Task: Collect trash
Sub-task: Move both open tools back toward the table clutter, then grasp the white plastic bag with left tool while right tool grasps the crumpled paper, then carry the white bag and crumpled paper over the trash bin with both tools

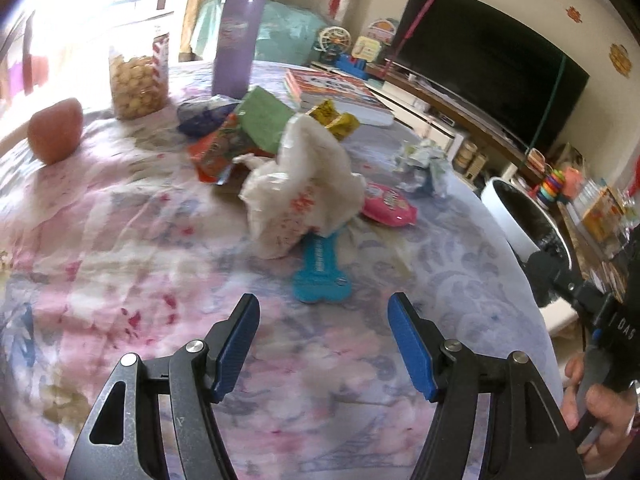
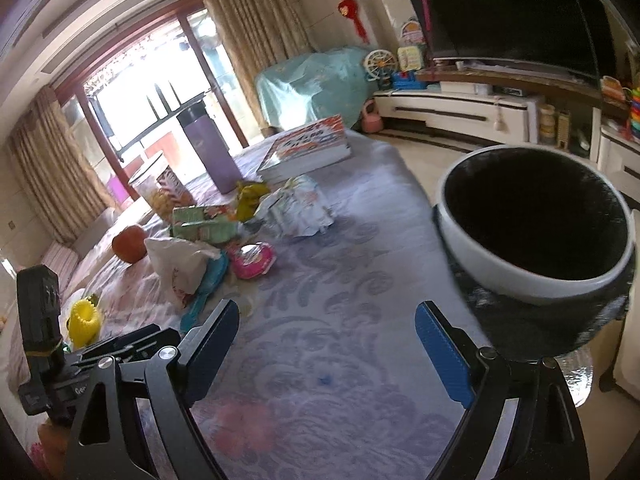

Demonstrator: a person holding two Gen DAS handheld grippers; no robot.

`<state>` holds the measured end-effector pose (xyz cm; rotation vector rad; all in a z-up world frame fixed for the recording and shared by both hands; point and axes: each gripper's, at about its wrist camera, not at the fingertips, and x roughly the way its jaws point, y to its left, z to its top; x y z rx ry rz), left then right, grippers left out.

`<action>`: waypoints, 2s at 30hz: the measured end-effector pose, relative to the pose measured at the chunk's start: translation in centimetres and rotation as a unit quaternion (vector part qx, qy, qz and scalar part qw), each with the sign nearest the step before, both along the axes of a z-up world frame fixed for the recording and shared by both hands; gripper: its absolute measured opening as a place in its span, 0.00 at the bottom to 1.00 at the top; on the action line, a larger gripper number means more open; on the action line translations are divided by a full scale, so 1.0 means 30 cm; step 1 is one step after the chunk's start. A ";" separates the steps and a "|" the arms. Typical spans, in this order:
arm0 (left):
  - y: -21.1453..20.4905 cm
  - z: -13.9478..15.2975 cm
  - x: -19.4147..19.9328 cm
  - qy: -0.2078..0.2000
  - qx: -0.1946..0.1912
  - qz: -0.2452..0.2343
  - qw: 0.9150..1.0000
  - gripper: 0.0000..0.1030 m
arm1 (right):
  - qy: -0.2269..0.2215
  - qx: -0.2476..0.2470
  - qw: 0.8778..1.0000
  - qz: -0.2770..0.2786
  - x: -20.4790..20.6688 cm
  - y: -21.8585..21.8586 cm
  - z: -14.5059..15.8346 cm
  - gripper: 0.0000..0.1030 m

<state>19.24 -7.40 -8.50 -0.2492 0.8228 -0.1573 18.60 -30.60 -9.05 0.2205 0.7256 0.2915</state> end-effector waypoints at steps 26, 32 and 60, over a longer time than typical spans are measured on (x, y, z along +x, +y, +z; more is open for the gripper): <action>0.053 -0.005 0.235 -0.012 0.011 0.018 1.000 0.62 | 0.006 -0.005 0.999 0.034 0.334 0.130 -0.036 0.88; 0.045 -0.043 0.280 -0.001 -0.003 0.003 1.000 0.36 | 0.025 -0.017 0.999 0.034 0.401 0.151 -0.075 0.47; -0.154 0.018 0.200 -0.034 -0.017 -0.095 0.995 0.26 | -0.013 0.014 0.999 -0.031 0.035 -0.127 0.046 0.31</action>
